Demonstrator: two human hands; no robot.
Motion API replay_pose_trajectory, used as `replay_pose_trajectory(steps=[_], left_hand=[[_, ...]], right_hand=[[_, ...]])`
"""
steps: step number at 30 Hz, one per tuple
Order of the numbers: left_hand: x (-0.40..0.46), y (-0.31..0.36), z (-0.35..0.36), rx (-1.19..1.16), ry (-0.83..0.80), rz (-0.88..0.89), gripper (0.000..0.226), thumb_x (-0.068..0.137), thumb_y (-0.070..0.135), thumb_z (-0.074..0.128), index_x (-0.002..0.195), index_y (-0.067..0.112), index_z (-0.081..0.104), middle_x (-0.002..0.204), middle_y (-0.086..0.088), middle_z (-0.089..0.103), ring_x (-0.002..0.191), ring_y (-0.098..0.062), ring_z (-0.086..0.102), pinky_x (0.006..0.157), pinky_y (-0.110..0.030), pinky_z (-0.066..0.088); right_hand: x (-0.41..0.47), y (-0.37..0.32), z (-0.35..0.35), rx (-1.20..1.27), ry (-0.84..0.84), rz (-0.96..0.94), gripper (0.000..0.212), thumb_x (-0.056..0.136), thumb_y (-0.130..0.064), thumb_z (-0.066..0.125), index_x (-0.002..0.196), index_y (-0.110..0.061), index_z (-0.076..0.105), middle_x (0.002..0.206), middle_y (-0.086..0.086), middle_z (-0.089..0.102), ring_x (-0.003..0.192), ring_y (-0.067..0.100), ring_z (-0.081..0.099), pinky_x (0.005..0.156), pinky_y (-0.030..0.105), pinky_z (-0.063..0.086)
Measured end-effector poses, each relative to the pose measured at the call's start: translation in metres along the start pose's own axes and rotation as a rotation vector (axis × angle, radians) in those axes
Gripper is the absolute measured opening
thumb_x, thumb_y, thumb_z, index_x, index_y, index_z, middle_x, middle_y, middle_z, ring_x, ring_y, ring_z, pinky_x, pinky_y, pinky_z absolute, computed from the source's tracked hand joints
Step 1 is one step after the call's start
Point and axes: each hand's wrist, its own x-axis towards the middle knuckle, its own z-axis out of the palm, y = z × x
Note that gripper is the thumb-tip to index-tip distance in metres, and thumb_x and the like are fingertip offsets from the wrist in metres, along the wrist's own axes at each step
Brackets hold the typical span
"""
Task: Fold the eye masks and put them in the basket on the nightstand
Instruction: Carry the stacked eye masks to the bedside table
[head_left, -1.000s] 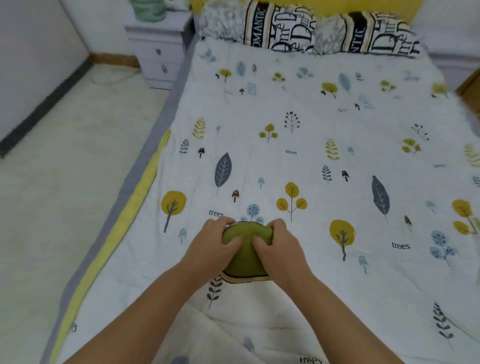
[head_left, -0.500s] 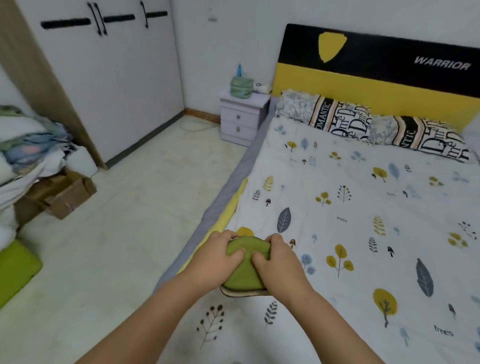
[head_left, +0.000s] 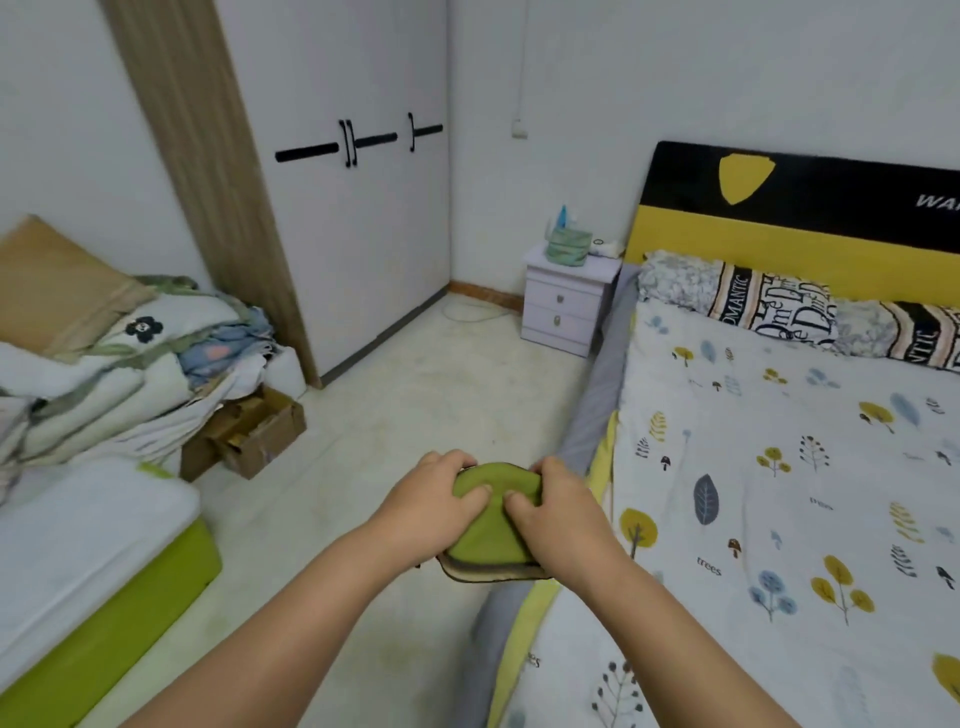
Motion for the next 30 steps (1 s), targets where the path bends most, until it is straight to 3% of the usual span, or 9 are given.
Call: replay_pose_trajectory(steps=[5,14,23,30], left_hand=[[-0.001,-0.043,-0.060,0.030,0.015,-0.017,0.036,0.084,0.033,0.052,0.118,0.021,0.052,0.121,-0.009,0.052,0.108,-0.024,0.054,0.094,-0.032,0.044],[0.041,-0.086,-0.121,0.017,0.047,-0.036,0.037,0.084,0.034,0.051,0.119,0.022,0.052,0.120,-0.007,0.052,0.106,-0.023,0.055,0.092,-0.032,0.043],[0.148,-0.119,-0.160,0.076,-0.003,-0.041,0.038,0.085,0.035,0.048,0.121,0.022,0.051,0.120,-0.007,0.051,0.105,-0.023,0.055,0.085,-0.029,0.043],[0.230,-0.139,-0.199,0.078,-0.030,-0.012,0.038,0.085,0.034,0.049,0.121,0.022,0.050,0.122,-0.007,0.051,0.107,-0.022,0.054,0.092,-0.033,0.045]], right_hand=[[0.001,-0.062,0.039,-0.040,-0.044,-0.029,0.032,0.089,-0.030,0.049,0.114,-0.011,0.047,0.117,0.015,0.056,0.107,0.034,0.056,0.090,0.038,0.045],[0.054,-0.128,0.074,-0.095,-0.086,-0.078,0.035,0.088,-0.027,0.048,0.119,-0.011,0.046,0.120,0.016,0.053,0.109,0.034,0.054,0.091,0.035,0.043],[0.165,-0.166,0.103,-0.120,-0.124,-0.054,0.032,0.087,-0.027,0.047,0.115,-0.012,0.047,0.118,0.014,0.052,0.108,0.033,0.054,0.089,0.032,0.043],[0.245,-0.203,0.116,-0.122,-0.124,-0.037,0.031,0.086,-0.028,0.047,0.114,-0.013,0.047,0.108,0.009,0.049,0.105,0.032,0.055,0.086,0.034,0.043]])
